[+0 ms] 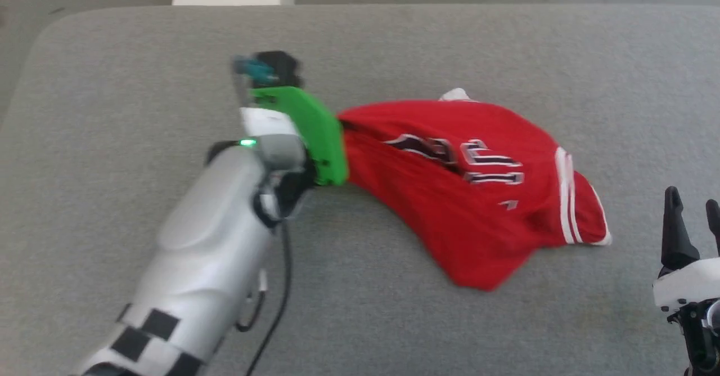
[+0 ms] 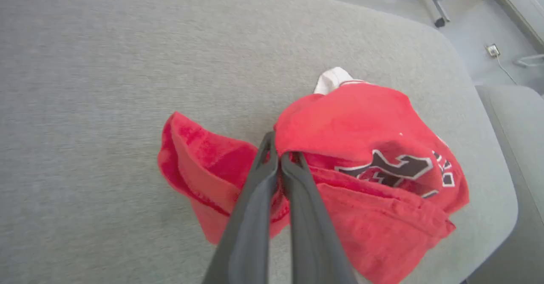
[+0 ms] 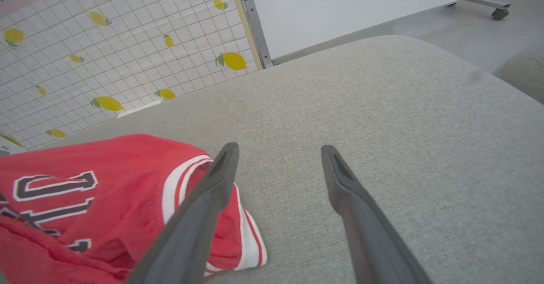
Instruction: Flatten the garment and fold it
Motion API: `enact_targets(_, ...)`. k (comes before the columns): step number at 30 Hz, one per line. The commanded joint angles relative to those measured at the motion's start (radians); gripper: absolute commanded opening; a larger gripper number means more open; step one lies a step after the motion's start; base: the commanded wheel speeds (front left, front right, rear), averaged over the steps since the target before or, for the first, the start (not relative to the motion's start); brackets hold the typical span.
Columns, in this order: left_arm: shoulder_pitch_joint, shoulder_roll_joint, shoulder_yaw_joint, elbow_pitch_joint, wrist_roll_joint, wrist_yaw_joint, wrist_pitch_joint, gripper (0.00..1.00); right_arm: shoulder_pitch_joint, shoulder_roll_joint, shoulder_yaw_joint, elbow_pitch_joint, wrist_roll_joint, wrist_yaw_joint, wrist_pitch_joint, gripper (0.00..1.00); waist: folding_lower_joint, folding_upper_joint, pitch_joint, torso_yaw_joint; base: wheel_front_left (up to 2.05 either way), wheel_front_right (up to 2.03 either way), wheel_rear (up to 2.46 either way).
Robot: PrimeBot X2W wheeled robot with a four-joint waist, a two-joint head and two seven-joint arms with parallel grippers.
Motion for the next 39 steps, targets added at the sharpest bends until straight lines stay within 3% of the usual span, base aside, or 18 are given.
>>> enact_targets(1, 0.037, 0.03, 0.03, -0.02, -0.022, 0.02, -0.02, 0.0, 0.009, 0.001, 0.003, -0.005, -0.005, -0.002, 0.002, 1.0, 0.0, 0.0, -0.039, 0.058, 0.0, 0.0, 0.0)
enact_targets(9, 0.282, 0.16, 0.225, -0.179, -0.118, 0.161, -0.097, 0.0, 0.016, 0.001, 0.012, -0.03, -0.018, -0.002, 0.029, 1.0, 0.0, 0.0, -0.047, 0.127, 0.0, 0.0, 0.0)
enact_targets(13, 0.447, 0.185, 0.277, -0.242, -0.157, 0.221, -0.109, 0.0, 0.015, 0.001, 0.018, -0.036, -0.023, -0.002, 0.038, 1.0, 0.0, 0.0, -0.049, 0.138, 0.0, 0.0, 0.0)
enact_targets(18, 0.595, 0.177, 0.285, -0.302, -0.191, 0.24, -0.11, 0.0, 0.02, 0.001, 0.021, -0.038, -0.024, -0.002, 0.043, 1.0, 0.0, 0.0, -0.051, 0.147, 0.0, 0.0, 0.0)
enact_targets(19, 0.609, 0.174, 0.286, -0.315, -0.193, 0.235, -0.119, 0.29, 0.023, 0.001, 0.022, -0.038, -0.024, -0.002, 0.045, 1.0, 0.0, 0.0, -0.053, 0.149, 0.0, 0.0, 0.0)
enact_targets(20, 0.615, 0.173, 0.287, -0.328, -0.19, 0.224, -0.134, 1.0, 0.025, 0.001, 0.022, -0.038, -0.025, -0.002, 0.045, 1.0, 0.0, 0.0, -0.055, 0.15, 0.0, 0.0, 0.0)
enact_targets(24, 0.612, 0.17, 0.321, -0.39, -0.163, 0.167, -0.255, 1.0, 0.032, 0.001, 0.027, -0.037, -0.026, -0.002, 0.049, 1.0, 0.0, 0.0, -0.069, 0.154, 0.0, 0.0, 0.0)
enact_targets(31, 0.589, 0.233, 0.329, -0.474, 0.047, 0.077, -0.568, 1.0, 0.051, 0.001, 0.038, -0.042, -0.03, -0.002, 0.055, 1.0, 0.0, 0.0, -0.104, 0.151, 0.0, 0.0, 0.0)
enact_targets(35, 0.599, 0.259, 0.295, -0.478, 0.187, 0.064, -0.683, 1.0, 0.069, 0.001, 0.062, -0.055, -0.036, -0.002, 0.077, 1.0, 0.0, 0.0, -0.111, 0.148, 0.0, 0.0, 0.0)
enact_targets(39, 0.617, 0.255, 0.277, -0.474, 0.305, 0.078, -0.712, 1.0, 0.08, 0.001, 0.101, -0.076, -0.055, -0.002, 0.131, 1.0, 0.0, 0.0, -0.111, 0.148, 0.0, 0.0, 0.0)
